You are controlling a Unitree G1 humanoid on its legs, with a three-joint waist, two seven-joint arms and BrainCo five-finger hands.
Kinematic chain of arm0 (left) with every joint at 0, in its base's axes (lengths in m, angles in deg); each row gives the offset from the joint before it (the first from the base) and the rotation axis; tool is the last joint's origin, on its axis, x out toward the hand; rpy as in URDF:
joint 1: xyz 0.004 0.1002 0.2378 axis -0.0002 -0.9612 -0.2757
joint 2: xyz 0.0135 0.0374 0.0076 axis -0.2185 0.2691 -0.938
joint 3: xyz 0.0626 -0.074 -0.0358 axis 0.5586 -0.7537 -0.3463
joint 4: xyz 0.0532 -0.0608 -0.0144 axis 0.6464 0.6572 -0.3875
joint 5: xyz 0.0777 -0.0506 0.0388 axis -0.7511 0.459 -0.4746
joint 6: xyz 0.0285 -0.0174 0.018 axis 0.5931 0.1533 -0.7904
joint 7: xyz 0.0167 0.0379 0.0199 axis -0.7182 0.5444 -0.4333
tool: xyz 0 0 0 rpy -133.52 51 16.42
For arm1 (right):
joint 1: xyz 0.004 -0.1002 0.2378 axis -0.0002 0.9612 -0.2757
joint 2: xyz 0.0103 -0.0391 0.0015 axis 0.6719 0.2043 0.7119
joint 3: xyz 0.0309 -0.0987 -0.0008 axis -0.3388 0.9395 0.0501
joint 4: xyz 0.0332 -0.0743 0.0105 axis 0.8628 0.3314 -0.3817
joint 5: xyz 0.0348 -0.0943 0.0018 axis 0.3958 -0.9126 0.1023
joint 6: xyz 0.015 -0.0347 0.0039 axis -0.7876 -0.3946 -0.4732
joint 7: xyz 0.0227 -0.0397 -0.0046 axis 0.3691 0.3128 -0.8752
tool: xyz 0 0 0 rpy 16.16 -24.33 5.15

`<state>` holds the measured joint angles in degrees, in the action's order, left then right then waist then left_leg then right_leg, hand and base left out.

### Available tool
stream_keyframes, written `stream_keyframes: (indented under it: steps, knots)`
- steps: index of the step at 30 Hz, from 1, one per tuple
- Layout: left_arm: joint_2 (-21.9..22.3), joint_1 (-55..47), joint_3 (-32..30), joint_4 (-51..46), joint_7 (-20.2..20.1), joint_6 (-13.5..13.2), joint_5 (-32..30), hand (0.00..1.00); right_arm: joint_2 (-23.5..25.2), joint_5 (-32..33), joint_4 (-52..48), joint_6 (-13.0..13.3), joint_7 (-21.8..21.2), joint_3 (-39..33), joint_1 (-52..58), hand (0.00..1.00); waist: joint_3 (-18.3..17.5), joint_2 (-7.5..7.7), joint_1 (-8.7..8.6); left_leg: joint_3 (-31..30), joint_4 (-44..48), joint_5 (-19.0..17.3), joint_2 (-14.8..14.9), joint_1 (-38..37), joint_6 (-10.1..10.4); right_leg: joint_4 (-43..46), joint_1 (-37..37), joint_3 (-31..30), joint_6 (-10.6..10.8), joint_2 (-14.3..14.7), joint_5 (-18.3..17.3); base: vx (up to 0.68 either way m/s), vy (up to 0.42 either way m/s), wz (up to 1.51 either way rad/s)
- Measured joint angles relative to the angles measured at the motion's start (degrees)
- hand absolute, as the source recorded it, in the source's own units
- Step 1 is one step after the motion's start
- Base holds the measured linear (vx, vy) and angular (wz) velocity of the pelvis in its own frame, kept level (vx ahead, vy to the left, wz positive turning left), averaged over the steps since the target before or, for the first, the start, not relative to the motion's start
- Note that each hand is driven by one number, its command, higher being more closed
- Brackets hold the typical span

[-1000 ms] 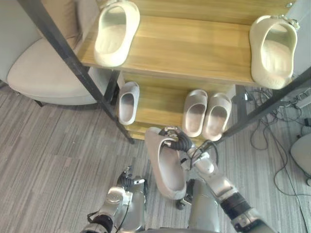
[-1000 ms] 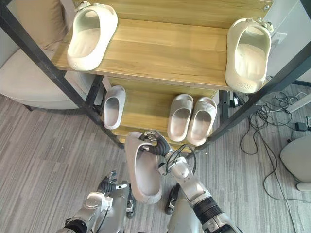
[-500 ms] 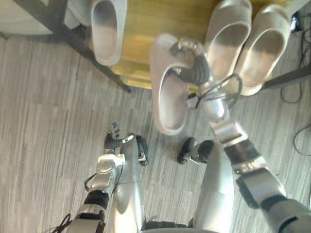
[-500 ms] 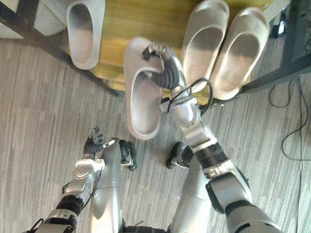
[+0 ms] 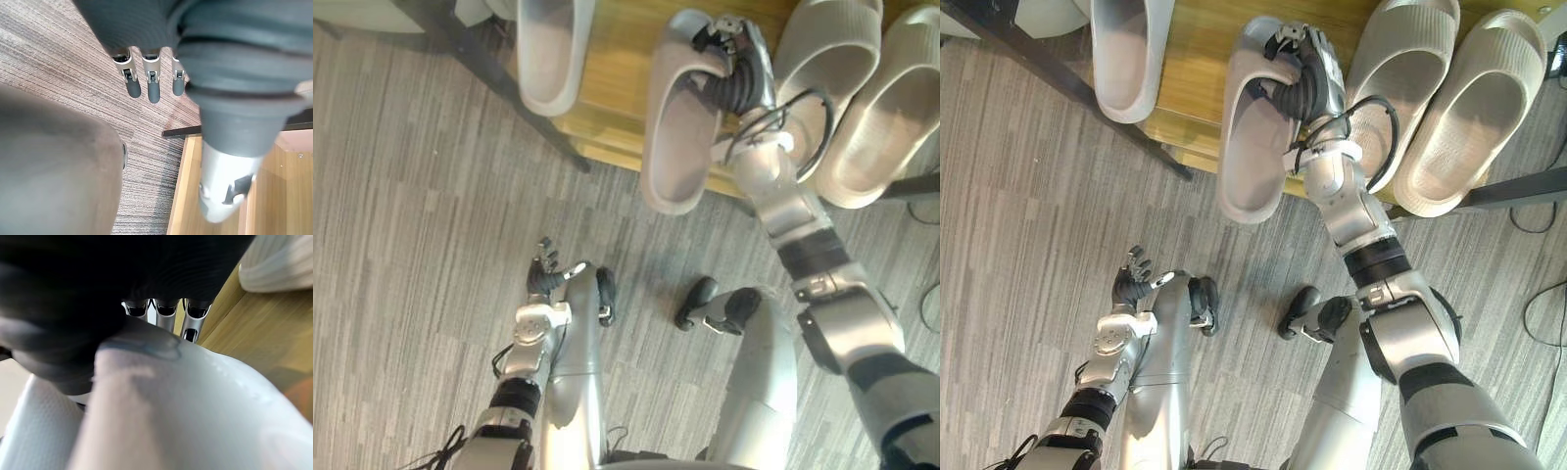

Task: Organize the slippers on the shoe rack

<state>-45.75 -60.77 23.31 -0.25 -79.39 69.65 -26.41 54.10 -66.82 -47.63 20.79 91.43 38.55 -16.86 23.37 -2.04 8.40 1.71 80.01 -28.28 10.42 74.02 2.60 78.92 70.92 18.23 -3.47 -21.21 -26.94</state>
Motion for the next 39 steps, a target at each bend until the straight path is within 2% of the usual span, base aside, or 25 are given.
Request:
stream_keyframes:
  steps: [7,12,13,23,39]
  knots:
    - [1.1,0.1,0.4,1.0,1.0,0.0,0.2,0.00,0.0,0.0,4.7,-1.4,2.1,0.0,-2.9,1.00,-2.0,0.47,1.05,-0.9,-1.2,1.3,-1.2,1.2,0.5,-0.2,0.0,1.5,-0.3,-1.0,-0.4,0.02,-0.002,0.14]
    - [1.2,0.2,1.0,1.2,1.0,0.0,0.5,0.00,1.8,0.2,7.4,-1.8,3.3,-0.6,-5.6,1.00,-2.9,0.88,1.30,-2.2,-1.7,2.1,-1.8,2.0,1.2,-0.2,0.0,2.5,-0.8,-1.4,-0.6,0.02,0.001,0.09]
    - [1.2,0.2,1.3,1.2,1.0,0.0,0.9,0.00,2.0,0.2,7.8,-1.8,3.7,-0.6,-5.8,0.00,-3.1,1.00,1.32,-2.2,-1.9,2.4,-2.1,2.1,1.2,-0.2,0.0,2.7,-0.9,-1.7,-0.7,0.01,-0.009,0.16]
    - [2.4,0.7,1.4,2.2,1.1,0.0,2.4,0.00,3.2,2.0,11.9,-2.6,4.9,-0.8,-9.0,0.00,-4.4,1.36,2.88,-4.3,-3.9,4.8,-3.3,3.6,2.7,-0.7,-0.1,5.2,-1.3,-2.2,-1.2,0.01,-0.001,0.12]
    - [2.7,0.9,1.2,2.4,1.2,-0.1,3.4,0.00,3.1,4.7,12.1,-2.6,4.9,-2.8,-9.7,0.00,-4.6,1.40,2.98,-5.2,-5.2,5.9,-3.3,3.9,3.5,-1.2,-0.1,6.3,-1.5,-2.0,-1.3,0.01,0.010,0.02]
